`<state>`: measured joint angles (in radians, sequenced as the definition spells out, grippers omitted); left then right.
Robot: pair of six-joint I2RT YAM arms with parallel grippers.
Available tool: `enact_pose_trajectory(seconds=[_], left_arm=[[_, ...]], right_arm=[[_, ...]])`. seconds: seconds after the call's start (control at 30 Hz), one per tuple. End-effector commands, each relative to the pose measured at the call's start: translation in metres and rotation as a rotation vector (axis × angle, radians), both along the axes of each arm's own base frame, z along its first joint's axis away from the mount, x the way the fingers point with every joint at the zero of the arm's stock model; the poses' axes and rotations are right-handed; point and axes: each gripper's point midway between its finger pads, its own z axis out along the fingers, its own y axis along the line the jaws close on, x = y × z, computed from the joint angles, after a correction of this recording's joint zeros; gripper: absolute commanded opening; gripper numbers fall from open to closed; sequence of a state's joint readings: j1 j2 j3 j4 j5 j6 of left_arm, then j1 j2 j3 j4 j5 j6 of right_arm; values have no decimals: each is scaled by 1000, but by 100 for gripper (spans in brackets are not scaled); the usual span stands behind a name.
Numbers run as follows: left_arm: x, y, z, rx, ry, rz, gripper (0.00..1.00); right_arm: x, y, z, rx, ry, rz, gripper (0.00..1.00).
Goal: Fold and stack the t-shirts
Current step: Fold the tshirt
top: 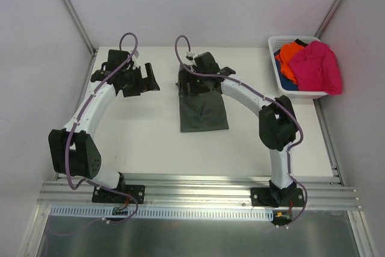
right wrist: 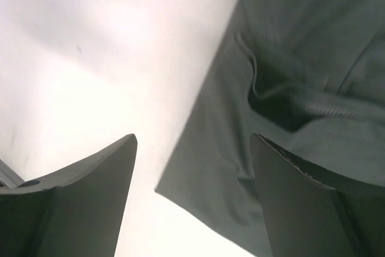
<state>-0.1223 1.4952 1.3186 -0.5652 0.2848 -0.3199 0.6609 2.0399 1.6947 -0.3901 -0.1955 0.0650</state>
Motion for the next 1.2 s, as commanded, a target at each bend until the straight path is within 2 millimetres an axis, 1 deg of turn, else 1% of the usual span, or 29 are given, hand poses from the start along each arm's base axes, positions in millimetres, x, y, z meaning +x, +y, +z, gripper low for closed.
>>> enact_pose_trajectory(seconds=[0.0, 0.03, 0.13, 0.2, 0.37, 0.47, 0.53, 0.63, 0.67, 0.77, 0.87, 0.9, 0.93, 1.0, 1.13, 1.17], left_arm=[[-9, -4, 12, -40, -28, -43, 99], [-11, -4, 11, -42, -23, -43, 99], [-12, -3, 15, -34, -36, -41, 99], [-12, -1, 17, -26, -45, -42, 99], [-12, 2, 17, -11, -50, -30, 99], [-12, 3, 17, -9, -51, -28, 99], [-11, 5, 15, -9, -46, -23, 99], [-11, 6, 15, -9, -45, -17, 99], [-11, 6, 14, -7, -44, -15, 99], [-10, 8, 14, -4, -44, -9, 99], [-10, 11, 12, -3, -40, 0, 99], [-10, 13, 12, 0, -38, 3, 99], [-10, 13, 11, 1, -37, 2, 99], [-10, 14, 11, 1, -38, 3, 99], [-11, 16, 11, 2, -38, 9, 99], [-11, 16, 11, 1, -37, 7, 99]], right_arm=[[24, 4, 44, 35, -137, 4, 80], [25, 3, 43, 34, -141, 4, 80], [24, -5, 31, 16, -118, -7, 80], [19, -6, 21, 9, -88, 0, 80], [16, -6, 11, 4, -65, -7, 80], [21, -2, 6, 7, -66, -2, 80], [29, 7, -3, 1, -63, 2, 80], [32, 14, -9, -4, -62, 10, 80], [30, 19, -14, -9, -54, 19, 80], [27, 29, -15, 2, -47, 30, 81], [25, 33, -25, 3, -25, 34, 81], [24, 34, -34, -4, -13, 37, 81], [25, 35, -36, -5, -13, 38, 81], [28, 35, -43, -17, -15, 39, 81], [42, 38, -54, -32, -35, 39, 81], [49, 40, -47, -22, -55, 36, 81]])
